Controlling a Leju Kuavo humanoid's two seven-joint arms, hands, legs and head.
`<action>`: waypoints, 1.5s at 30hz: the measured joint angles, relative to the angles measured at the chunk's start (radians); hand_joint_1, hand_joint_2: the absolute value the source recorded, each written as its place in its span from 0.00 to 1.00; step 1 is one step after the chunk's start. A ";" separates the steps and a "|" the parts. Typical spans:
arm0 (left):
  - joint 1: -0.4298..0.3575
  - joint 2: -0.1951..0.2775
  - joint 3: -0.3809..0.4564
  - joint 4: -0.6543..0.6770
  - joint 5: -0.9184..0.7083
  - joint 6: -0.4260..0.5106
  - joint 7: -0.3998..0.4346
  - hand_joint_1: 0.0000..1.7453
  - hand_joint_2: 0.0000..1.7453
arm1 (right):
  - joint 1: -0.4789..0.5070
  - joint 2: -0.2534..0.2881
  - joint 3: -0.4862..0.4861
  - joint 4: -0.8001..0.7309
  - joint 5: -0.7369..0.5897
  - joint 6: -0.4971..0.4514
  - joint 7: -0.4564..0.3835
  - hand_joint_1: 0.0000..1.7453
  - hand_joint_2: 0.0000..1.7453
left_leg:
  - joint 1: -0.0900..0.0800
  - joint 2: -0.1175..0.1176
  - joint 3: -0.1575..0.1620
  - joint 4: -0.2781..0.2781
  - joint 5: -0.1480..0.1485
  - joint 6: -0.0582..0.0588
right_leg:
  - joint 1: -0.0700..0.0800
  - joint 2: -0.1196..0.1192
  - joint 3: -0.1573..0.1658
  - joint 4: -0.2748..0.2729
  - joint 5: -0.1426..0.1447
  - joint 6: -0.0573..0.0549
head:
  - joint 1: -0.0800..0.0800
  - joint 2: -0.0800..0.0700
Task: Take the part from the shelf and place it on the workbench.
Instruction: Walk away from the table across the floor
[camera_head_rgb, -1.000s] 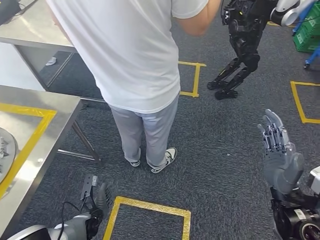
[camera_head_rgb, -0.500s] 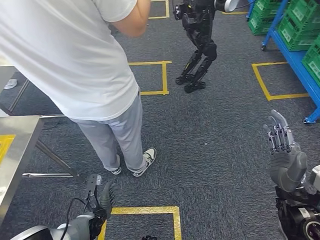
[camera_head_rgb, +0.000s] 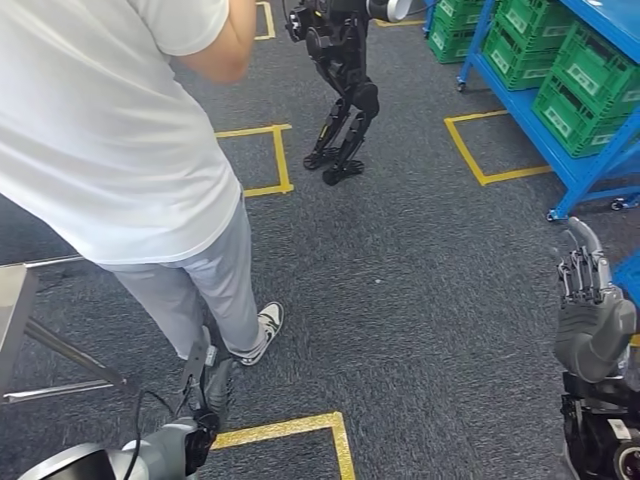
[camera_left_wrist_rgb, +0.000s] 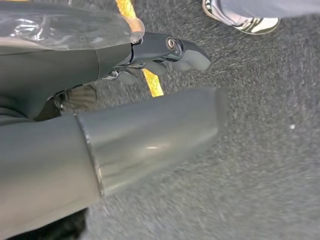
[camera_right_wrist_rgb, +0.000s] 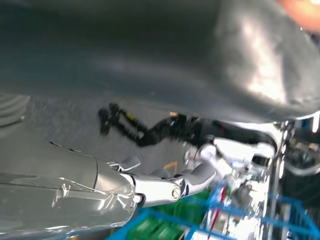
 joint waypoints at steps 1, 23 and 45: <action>-0.001 -0.001 -0.005 0.000 -0.005 0.004 -0.002 0.00 0.00 | 0.001 0.000 0.000 -0.001 0.000 -0.005 0.002 0.00 0.00 | 0.000 0.012 0.001 0.000 -0.002 -0.001 | -0.002 -0.004 -0.001 0.004 0.009 0.002 | 0.000 0.000; 0.002 0.038 -0.023 -0.001 0.077 -0.084 -0.002 0.00 0.00 | -0.029 0.001 0.021 -0.016 -0.015 0.018 0.022 0.00 0.00 | -0.002 -0.082 -0.016 0.010 0.003 -0.027 | 0.008 0.105 0.136 -0.276 0.127 -0.043 | -0.019 0.000; 0.000 0.052 -0.023 -0.001 0.069 -0.084 0.025 0.00 0.00 | -0.060 0.018 0.019 0.082 -0.018 0.094 -0.023 0.00 0.00 | -0.006 -0.010 -0.109 0.265 -0.145 -0.048 | 0.013 0.002 0.144 -0.289 0.130 -0.072 | -0.015 0.000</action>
